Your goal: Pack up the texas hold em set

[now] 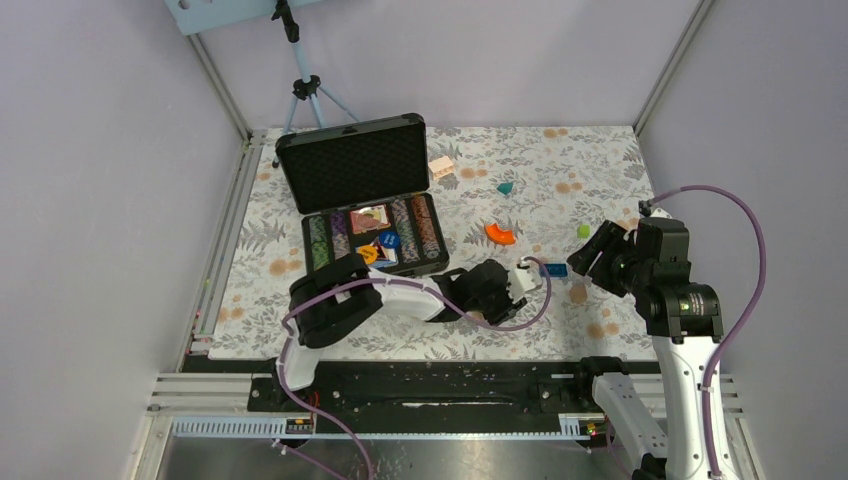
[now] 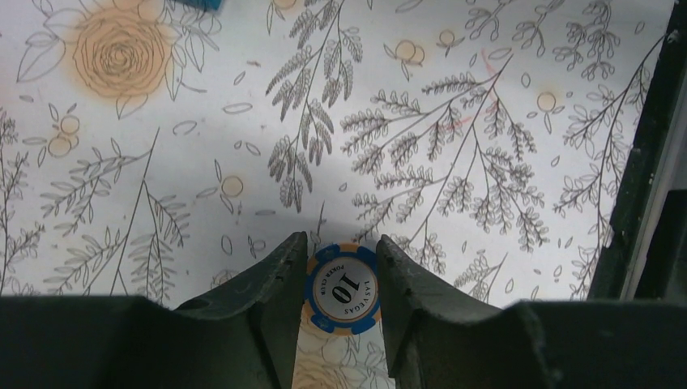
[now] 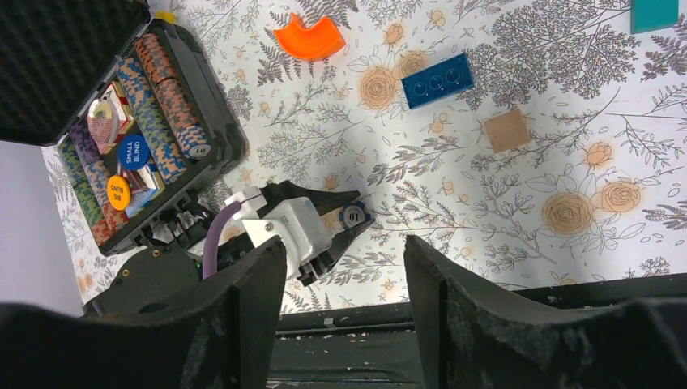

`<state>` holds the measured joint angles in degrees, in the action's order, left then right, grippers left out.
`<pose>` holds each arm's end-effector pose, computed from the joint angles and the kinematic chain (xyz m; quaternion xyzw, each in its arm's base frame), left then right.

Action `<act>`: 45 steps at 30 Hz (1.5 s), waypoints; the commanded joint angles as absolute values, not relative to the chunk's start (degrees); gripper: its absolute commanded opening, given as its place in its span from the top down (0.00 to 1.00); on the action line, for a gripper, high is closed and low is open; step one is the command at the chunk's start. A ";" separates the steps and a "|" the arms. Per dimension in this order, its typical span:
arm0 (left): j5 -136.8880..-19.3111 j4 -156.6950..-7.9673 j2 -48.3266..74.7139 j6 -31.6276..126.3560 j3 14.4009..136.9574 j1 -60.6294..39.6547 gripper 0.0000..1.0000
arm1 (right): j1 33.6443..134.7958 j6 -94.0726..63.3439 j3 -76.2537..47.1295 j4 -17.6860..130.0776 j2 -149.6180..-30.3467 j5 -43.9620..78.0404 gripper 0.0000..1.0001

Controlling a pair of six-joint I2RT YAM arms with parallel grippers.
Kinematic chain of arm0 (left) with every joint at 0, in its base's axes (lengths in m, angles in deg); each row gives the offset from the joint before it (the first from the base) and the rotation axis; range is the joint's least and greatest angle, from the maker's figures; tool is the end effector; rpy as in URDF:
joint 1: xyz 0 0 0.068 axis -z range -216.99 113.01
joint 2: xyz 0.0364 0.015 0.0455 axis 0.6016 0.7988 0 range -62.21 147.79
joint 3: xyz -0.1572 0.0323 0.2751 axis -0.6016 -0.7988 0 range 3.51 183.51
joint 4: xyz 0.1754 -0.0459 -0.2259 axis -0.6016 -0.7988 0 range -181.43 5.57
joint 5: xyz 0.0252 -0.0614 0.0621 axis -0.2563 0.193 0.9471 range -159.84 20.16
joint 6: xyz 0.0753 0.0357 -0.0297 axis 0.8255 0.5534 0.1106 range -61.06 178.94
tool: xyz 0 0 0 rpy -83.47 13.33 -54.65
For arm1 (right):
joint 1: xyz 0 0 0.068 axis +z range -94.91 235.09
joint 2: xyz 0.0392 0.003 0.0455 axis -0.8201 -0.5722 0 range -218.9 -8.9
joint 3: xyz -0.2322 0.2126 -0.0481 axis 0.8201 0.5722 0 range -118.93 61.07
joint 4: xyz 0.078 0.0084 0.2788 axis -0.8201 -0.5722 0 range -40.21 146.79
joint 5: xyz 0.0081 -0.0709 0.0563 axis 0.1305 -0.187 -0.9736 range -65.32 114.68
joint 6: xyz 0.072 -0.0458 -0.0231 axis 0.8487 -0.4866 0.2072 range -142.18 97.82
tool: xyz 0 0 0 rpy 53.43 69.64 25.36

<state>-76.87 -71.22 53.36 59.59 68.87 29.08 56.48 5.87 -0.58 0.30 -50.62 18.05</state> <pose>0.1932 -0.4587 0.1297 0.5140 0.7310 -0.2869 0.3451 0.1477 0.0126 0.3801 0.1803 0.8736 0.1641 0.4211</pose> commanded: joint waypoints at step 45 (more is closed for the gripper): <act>-64.36 -95.72 12.92 50.23 67.31 17.31 0.41 | 56.72 6.36 3.60 3.90 -50.21 18.63 0.32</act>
